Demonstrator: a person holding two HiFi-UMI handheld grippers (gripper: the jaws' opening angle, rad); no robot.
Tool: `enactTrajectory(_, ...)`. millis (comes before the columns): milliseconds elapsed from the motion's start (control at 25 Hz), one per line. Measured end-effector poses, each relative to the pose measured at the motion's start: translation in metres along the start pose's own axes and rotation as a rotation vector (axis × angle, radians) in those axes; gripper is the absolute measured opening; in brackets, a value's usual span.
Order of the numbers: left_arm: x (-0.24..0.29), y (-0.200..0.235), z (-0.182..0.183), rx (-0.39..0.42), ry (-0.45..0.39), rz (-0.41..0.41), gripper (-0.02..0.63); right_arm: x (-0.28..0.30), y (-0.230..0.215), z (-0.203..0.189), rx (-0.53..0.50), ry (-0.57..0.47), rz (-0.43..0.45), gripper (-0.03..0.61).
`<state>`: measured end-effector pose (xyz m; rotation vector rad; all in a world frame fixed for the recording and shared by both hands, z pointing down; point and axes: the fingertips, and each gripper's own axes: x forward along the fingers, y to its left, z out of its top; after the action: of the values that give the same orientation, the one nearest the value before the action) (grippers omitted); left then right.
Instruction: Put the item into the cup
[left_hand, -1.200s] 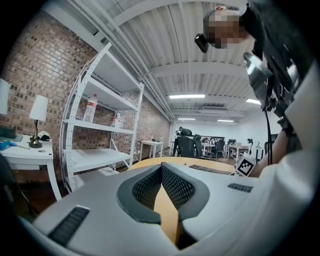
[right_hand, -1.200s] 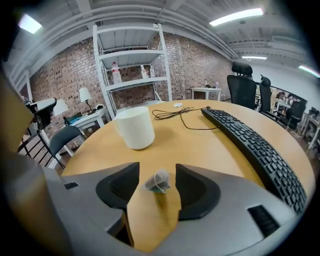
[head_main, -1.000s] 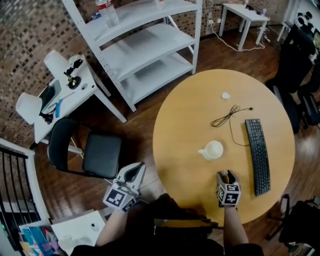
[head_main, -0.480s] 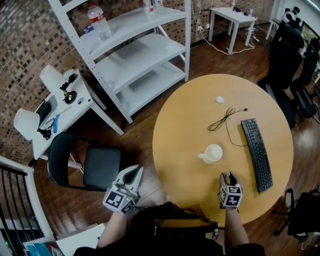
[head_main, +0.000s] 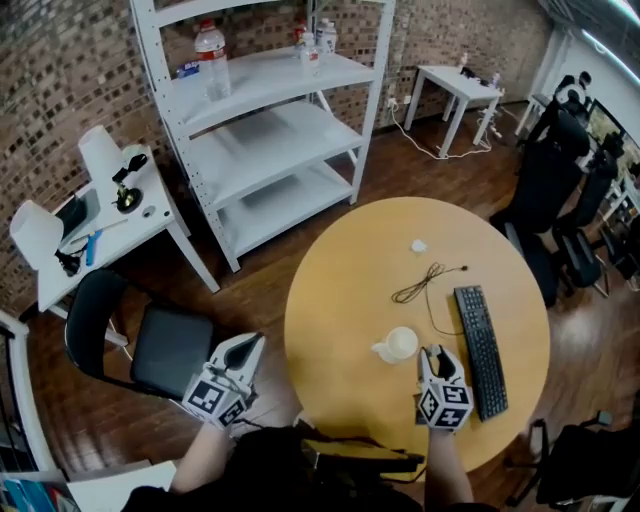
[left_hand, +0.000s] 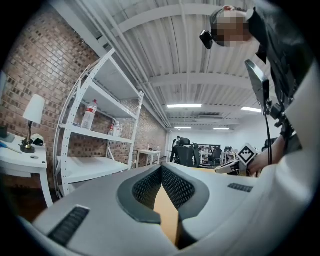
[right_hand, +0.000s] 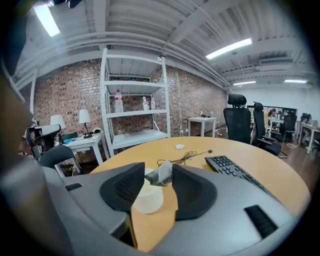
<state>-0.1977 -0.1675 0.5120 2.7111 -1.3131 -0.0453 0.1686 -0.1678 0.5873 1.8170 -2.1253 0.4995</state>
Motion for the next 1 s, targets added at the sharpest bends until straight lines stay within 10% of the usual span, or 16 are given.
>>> enactTrajectory(720,-0.043,0.038,-0.016,-0.038,0.013,0.118,-0.005,0.043,0.04,0.016,-0.08,-0.006,0.059,0.263)
enactTrajectory(1000,-0.021,0.032,-0.008,-0.02,0.018,0.016,-0.005,0.006,0.019,0.033,0.067,-0.143,-0.011,0.264)
